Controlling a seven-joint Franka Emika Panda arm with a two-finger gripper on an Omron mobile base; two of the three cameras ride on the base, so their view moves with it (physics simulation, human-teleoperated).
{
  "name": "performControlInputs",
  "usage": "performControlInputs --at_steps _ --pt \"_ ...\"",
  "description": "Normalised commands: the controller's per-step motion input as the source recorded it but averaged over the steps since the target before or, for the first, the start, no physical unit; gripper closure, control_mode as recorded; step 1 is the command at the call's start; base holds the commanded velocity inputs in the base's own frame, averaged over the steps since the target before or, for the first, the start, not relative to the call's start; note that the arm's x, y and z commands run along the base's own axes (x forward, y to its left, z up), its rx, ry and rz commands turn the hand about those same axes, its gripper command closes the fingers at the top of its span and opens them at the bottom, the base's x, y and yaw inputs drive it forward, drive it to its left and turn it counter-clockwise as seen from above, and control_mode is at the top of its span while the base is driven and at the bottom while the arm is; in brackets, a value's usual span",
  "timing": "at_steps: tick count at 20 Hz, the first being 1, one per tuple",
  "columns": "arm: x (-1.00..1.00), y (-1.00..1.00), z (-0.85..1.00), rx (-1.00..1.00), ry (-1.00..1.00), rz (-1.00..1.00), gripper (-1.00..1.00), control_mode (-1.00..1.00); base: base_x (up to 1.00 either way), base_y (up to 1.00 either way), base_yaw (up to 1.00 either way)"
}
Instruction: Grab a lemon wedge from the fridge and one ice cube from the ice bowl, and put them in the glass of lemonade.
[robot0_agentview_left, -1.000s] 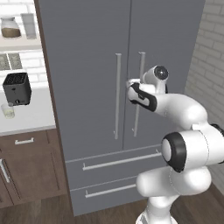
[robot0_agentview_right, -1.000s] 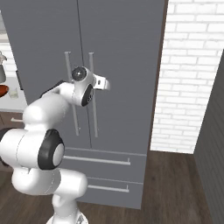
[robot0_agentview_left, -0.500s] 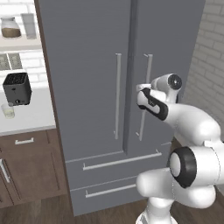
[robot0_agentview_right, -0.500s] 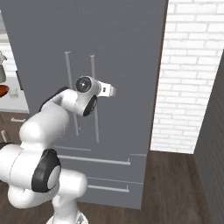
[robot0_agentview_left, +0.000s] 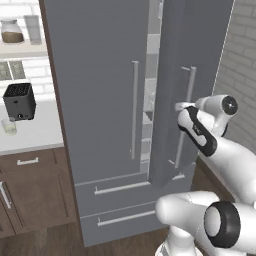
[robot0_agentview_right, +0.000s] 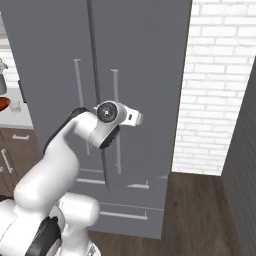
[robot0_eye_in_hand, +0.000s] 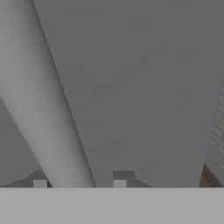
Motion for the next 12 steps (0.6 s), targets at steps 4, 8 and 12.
performControlInputs --at_steps 4,8,12 --pt "-0.73 -1.0 0.6 0.07 0.0 -0.05 1.0 -1.0 0.0 0.0 0.0" --pt "-0.6 -0.94 0.69 0.02 0.01 -0.08 1.0 -1.0 0.0 0.0 0.0" --pt "-0.41 -0.61 0.53 0.0 0.03 -0.13 1.0 -1.0 0.0 0.0 0.0"
